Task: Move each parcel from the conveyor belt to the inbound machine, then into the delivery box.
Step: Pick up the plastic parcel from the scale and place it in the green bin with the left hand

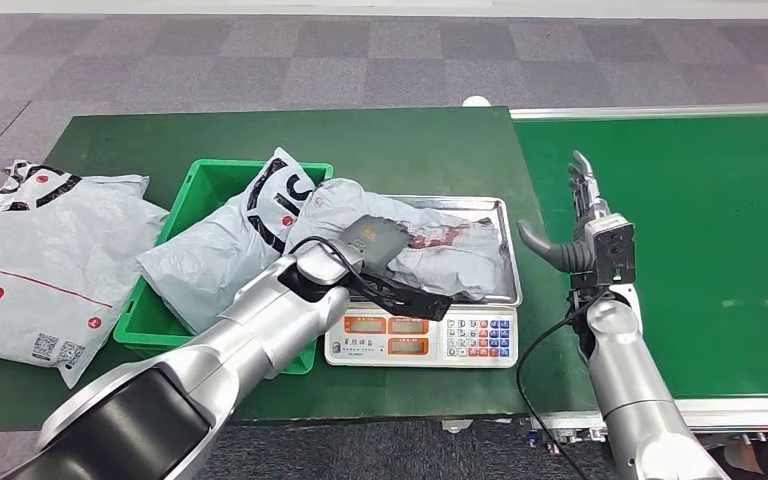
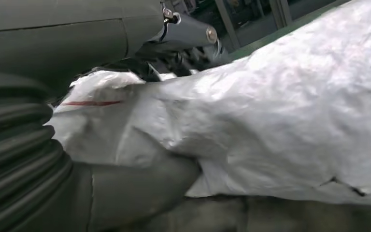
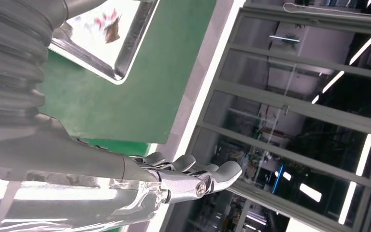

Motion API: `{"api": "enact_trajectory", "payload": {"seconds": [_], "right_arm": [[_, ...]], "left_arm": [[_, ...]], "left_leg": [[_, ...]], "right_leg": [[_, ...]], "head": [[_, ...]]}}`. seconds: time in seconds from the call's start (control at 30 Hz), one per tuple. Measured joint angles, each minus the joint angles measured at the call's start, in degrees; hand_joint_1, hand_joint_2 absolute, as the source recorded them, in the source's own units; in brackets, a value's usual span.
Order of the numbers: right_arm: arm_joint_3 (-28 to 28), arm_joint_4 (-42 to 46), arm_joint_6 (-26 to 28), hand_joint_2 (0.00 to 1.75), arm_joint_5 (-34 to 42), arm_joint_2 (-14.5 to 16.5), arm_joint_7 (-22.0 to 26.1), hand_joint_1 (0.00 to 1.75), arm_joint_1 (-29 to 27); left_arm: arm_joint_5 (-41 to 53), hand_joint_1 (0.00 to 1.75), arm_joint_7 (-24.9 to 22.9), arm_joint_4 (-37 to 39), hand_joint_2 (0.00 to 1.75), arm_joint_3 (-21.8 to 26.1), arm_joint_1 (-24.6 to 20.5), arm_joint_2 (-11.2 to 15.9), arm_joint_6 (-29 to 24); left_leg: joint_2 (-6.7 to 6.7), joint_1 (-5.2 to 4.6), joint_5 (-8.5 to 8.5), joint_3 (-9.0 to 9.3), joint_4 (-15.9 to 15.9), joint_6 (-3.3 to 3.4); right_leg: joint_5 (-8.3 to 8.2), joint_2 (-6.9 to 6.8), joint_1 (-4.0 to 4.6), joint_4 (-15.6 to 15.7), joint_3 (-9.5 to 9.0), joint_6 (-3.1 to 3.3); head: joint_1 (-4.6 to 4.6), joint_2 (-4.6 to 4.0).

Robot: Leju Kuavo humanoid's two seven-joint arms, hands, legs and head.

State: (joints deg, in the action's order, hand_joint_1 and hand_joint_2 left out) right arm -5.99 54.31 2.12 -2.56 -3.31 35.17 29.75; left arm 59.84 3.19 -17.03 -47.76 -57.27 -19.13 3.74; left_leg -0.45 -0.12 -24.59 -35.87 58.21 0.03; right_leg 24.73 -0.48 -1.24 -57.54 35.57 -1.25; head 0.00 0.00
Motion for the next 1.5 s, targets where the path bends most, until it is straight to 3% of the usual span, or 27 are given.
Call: {"api": "enact_trajectory", "payload": {"seconds": [0.27, 0.5, 0.67, 0.8, 0.97, 1.1, 1.5], "right_arm": [[-0.39, -0.76, 0.02, 1.75, 0.02, 0.26, 0.21, 0.0, 0.66], [-0.99, -2.45, -0.34, 1.75, 0.38, 0.51, 0.28, 0.0, 3.68], [-1.43, -3.98, -0.77, 1.75, 0.66, 0.76, 0.27, 0.0, 5.89], [-1.79, -4.93, 0.51, 1.75, 0.43, 1.11, 0.08, 0.0, 6.39], [-1.79, -4.91, 1.83, 1.75, -0.3, 1.28, -1.73, 0.0, 5.34], [-1.78, -3.33, 2.07, 1.75, -0.82, 1.28, -3.72, 0.0, 3.27], [1.02, 3.4, 2.75, 1.75, -2.56, 0.37, -7.27, 0.0, -1.95]], "left_arm": [[0.47, 1.75, -0.06, 0.62, 1.75, -0.43, -0.59, 0.15, 0.51], [2.15, 1.75, 3.14, 0.92, 1.75, -1.48, -1.42, 0.24, 7.53], [4.27, 1.75, 2.86, 0.89, 1.75, -2.37, -1.94, 0.24, 7.55], [6.45, 1.75, 0.23, 0.57, 1.75, -2.68, -1.92, 0.22, 1.57], [10.17, 1.75, -9.42, -0.38, 1.75, -2.75, -1.94, 0.4, -11.09], [11.99, 1.75, -15.69, -1.05, 1.75, -2.34, -2.56, 1.65, -14.57], [14.74, 1.75, -17.68, -3.26, 1.75, 4.11, -3.93, 4.9, -21.19]], "left_leg": [[0.0, 0.0, -0.01, 0.0, 0.0, 0.0], [0.02, 0.01, 0.01, 0.01, 0.0, -0.01], [0.03, 0.01, 0.02, 0.02, 0.0, -0.03], [-0.01, 0.01, 0.02, 0.01, 0.0, -0.03], [-0.01, 0.01, 0.02, 0.01, 0.0, -0.03], [0.01, 0.02, 0.02, 0.01, 0.0, -0.03], [0.04, 0.04, 0.01, 0.02, 0.0, -0.05]], "right_leg": [[0.01, 0.0, 0.0, 0.0, 0.0, 0.0], [0.0, 0.02, 0.01, 0.0, 0.0, 0.01], [-0.01, 0.03, 0.01, -0.01, 0.0, 0.02], [-0.01, 0.0, 0.01, -0.01, 0.0, 0.02], [0.0, 0.0, 0.01, -0.01, 0.0, 0.01], [0.0, 0.02, 0.02, -0.01, 0.01, 0.01], [0.0, 0.06, 0.03, 0.0, 0.02, 0.02]], "head": [[0.0, 0.0], [0.0, 0.0], [0.0, 0.0], [0.0, 0.0], [0.0, 0.0], [0.0, 0.0], [0.0, 0.0]]}}
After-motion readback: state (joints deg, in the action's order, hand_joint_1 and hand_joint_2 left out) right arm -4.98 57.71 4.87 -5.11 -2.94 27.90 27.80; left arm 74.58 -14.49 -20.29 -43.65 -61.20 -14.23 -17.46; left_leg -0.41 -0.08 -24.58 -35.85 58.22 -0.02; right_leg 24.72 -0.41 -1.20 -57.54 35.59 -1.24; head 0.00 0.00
